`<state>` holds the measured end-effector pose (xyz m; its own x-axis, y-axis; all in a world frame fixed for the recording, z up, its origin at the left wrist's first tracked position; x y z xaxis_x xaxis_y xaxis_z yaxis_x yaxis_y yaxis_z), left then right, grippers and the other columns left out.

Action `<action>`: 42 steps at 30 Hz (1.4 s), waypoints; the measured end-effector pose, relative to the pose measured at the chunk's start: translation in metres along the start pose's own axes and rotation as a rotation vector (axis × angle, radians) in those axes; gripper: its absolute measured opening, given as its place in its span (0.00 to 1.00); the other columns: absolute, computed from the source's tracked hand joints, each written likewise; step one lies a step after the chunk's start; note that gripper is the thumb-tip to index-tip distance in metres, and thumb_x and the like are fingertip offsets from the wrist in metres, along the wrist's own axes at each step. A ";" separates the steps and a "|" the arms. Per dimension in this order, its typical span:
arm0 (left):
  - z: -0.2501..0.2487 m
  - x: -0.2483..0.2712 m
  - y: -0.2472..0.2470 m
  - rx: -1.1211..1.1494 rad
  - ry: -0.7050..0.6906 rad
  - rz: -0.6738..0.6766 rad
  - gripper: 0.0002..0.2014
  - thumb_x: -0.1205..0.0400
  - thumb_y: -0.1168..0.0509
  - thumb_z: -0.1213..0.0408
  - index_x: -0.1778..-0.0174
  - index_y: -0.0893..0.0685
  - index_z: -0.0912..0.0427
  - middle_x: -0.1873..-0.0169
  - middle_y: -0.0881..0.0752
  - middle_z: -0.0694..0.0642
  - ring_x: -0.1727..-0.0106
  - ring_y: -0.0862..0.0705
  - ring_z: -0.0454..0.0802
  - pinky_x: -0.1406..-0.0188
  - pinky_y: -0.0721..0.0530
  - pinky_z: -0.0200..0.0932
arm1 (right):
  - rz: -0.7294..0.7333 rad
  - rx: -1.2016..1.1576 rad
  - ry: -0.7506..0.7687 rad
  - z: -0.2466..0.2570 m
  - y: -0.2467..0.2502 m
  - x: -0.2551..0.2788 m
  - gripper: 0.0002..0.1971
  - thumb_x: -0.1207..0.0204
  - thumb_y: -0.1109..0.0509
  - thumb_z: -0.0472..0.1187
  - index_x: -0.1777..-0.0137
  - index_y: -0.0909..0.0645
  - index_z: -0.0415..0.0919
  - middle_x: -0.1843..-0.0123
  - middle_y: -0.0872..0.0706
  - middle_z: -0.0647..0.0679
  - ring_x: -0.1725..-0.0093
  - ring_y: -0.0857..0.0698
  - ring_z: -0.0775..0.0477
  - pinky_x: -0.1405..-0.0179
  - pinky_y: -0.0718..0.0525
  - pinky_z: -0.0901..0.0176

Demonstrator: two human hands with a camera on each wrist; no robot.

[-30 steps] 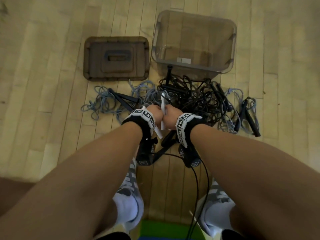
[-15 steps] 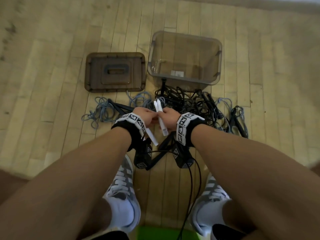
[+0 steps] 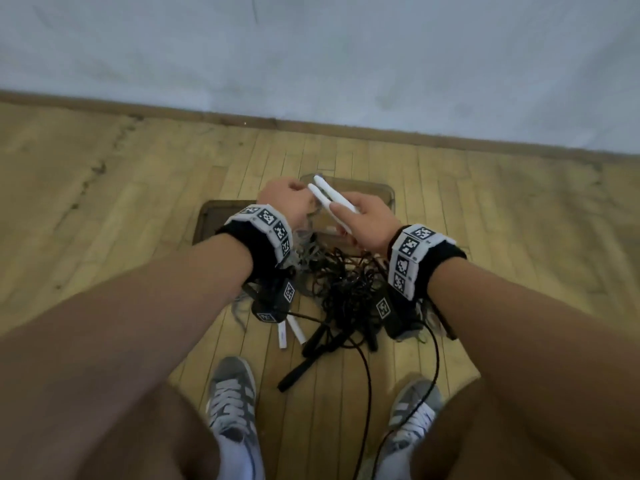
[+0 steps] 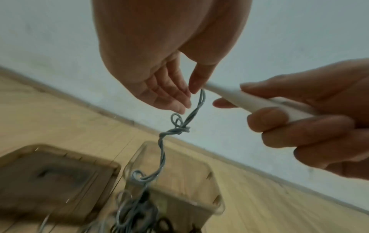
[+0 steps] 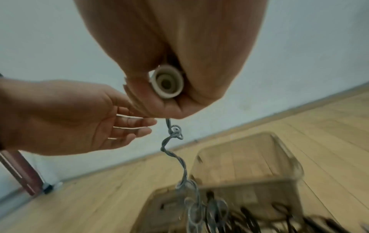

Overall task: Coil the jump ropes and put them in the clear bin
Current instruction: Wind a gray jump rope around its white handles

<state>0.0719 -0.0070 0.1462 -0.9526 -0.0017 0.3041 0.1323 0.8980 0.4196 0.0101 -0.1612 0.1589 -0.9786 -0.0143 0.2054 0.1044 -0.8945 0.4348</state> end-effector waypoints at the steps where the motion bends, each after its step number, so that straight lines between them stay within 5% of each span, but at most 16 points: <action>1: -0.019 0.005 0.006 -0.001 -0.047 -0.032 0.13 0.23 0.29 0.54 0.45 0.11 0.53 0.49 0.08 0.55 0.48 0.10 0.56 0.44 0.11 0.53 | -0.016 -0.030 0.031 0.012 0.011 0.005 0.11 0.10 0.37 0.46 0.38 0.17 0.42 0.66 0.18 0.46 0.78 0.22 0.54 0.79 0.22 0.61; 4: -0.069 0.022 0.015 0.083 -0.202 -0.012 0.17 0.16 0.35 0.68 0.31 0.16 0.56 0.39 0.12 0.52 0.47 0.13 0.47 0.49 0.15 0.38 | -0.017 -0.116 0.096 0.039 0.035 0.022 0.14 0.10 0.37 0.48 0.34 0.17 0.41 0.67 0.18 0.48 0.76 0.23 0.50 0.80 0.24 0.60; 7: -0.108 0.050 0.019 0.205 -0.297 0.102 0.20 0.18 0.44 0.79 0.35 0.15 0.61 0.48 0.12 0.57 0.61 0.14 0.38 0.65 0.22 0.27 | -0.027 -0.170 0.144 0.055 0.050 0.037 0.13 0.11 0.36 0.47 0.33 0.17 0.43 0.69 0.19 0.49 0.77 0.25 0.50 0.81 0.26 0.63; 12: -0.121 0.062 0.026 0.436 -0.326 0.200 0.15 0.12 0.43 0.66 0.38 0.12 0.61 0.54 0.11 0.56 0.56 0.13 0.50 0.44 0.19 0.47 | -0.082 -0.220 0.223 0.083 0.065 0.048 0.13 0.10 0.36 0.47 0.32 0.18 0.42 0.70 0.20 0.48 0.79 0.27 0.51 0.82 0.30 0.63; 17: -0.127 0.066 0.020 0.537 -0.353 0.264 0.17 0.08 0.43 0.55 0.37 0.18 0.65 0.60 0.10 0.61 0.59 0.10 0.53 0.57 0.12 0.43 | -0.182 -0.226 0.261 0.105 0.081 0.054 0.12 0.10 0.35 0.46 0.32 0.17 0.45 0.70 0.20 0.47 0.78 0.27 0.50 0.81 0.29 0.63; 24: -0.130 0.059 0.011 0.429 -0.457 0.336 0.16 0.07 0.42 0.57 0.40 0.14 0.64 0.70 0.16 0.53 0.60 0.10 0.48 0.45 0.12 0.57 | -0.219 -0.193 0.285 0.091 0.087 0.059 0.11 0.10 0.36 0.47 0.31 0.19 0.51 0.67 0.21 0.45 0.77 0.26 0.50 0.80 0.28 0.61; 27: -0.133 0.062 0.001 0.397 -0.455 0.337 0.17 0.07 0.42 0.55 0.41 0.13 0.62 0.72 0.17 0.53 0.63 0.11 0.49 0.54 0.14 0.51 | -0.242 -0.199 0.286 0.083 0.091 0.061 0.14 0.10 0.38 0.48 0.29 0.19 0.48 0.66 0.21 0.45 0.76 0.26 0.50 0.80 0.28 0.61; 32: -0.138 0.067 -0.008 0.235 -0.467 0.277 0.25 0.07 0.47 0.48 0.53 0.11 0.61 0.73 0.14 0.46 0.77 0.23 0.43 0.72 0.22 0.36 | -0.094 -0.250 0.208 0.077 0.090 0.056 0.17 0.09 0.41 0.49 0.36 0.23 0.33 0.65 0.22 0.45 0.74 0.25 0.49 0.77 0.26 0.58; 36: -0.133 0.064 -0.009 0.286 -0.435 0.358 0.26 0.07 0.47 0.46 0.35 0.12 0.62 0.68 0.15 0.48 0.74 0.24 0.44 0.68 0.22 0.39 | 0.133 -0.423 0.175 0.080 0.082 0.053 0.14 0.08 0.42 0.48 0.40 0.22 0.37 0.65 0.25 0.45 0.74 0.28 0.48 0.79 0.26 0.60; 42: -0.132 0.068 -0.013 0.290 -0.375 0.483 0.19 0.06 0.46 0.51 0.31 0.15 0.57 0.61 0.17 0.54 0.64 0.18 0.47 0.62 0.13 0.46 | 0.170 -0.555 0.157 0.082 0.082 0.043 0.11 0.08 0.42 0.44 0.37 0.25 0.37 0.66 0.25 0.45 0.77 0.29 0.52 0.82 0.29 0.63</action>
<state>0.0421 -0.0767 0.2746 -0.8427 0.5349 0.0605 0.5377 0.8417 0.0485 -0.0085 -0.1986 0.2750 -0.9753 -0.2054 0.0812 0.1946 -0.9730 -0.1239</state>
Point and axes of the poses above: each hand's wrist, its own x-axis away from the middle knuckle, its own y-axis out of the back of the hand, z = x × y, the point moved 6 cm from there along -x, towards the middle knuckle
